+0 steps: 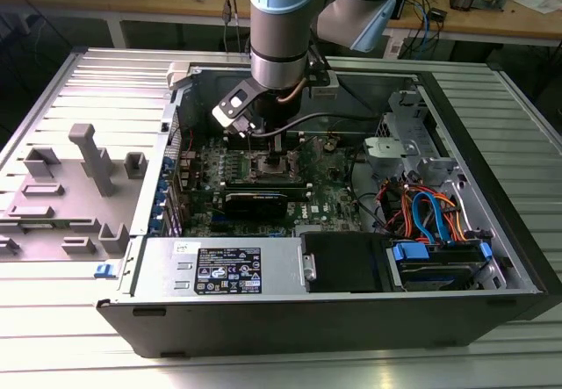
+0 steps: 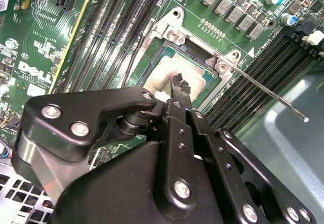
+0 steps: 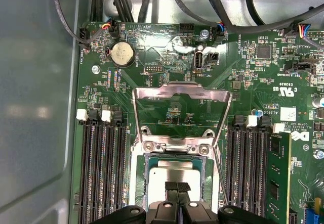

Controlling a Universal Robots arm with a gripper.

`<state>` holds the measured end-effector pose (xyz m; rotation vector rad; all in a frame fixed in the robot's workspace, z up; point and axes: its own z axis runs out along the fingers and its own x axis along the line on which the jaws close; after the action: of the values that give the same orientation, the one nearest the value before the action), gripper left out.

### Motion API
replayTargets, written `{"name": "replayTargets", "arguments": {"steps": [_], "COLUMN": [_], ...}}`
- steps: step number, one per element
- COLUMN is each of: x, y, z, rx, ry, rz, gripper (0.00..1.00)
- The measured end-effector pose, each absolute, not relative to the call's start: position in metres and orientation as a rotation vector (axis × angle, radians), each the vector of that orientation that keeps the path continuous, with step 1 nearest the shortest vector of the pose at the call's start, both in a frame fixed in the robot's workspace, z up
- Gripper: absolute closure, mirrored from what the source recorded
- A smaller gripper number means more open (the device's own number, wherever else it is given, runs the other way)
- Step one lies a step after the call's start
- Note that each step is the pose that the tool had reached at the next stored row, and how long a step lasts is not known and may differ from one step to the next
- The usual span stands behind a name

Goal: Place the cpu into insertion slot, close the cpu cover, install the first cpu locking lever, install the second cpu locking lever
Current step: 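Close the cpu cover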

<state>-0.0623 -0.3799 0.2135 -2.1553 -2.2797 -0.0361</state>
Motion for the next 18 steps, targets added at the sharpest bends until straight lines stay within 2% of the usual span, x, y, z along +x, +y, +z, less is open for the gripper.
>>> {"name": "replayTargets", "arguments": {"steps": [18], "x": [-0.0623], "y": [-0.3799], "z": [0.2234], "rx": [-2.152], "ry": [-2.283], "rz": [-0.036], "gripper": [0.89]}}
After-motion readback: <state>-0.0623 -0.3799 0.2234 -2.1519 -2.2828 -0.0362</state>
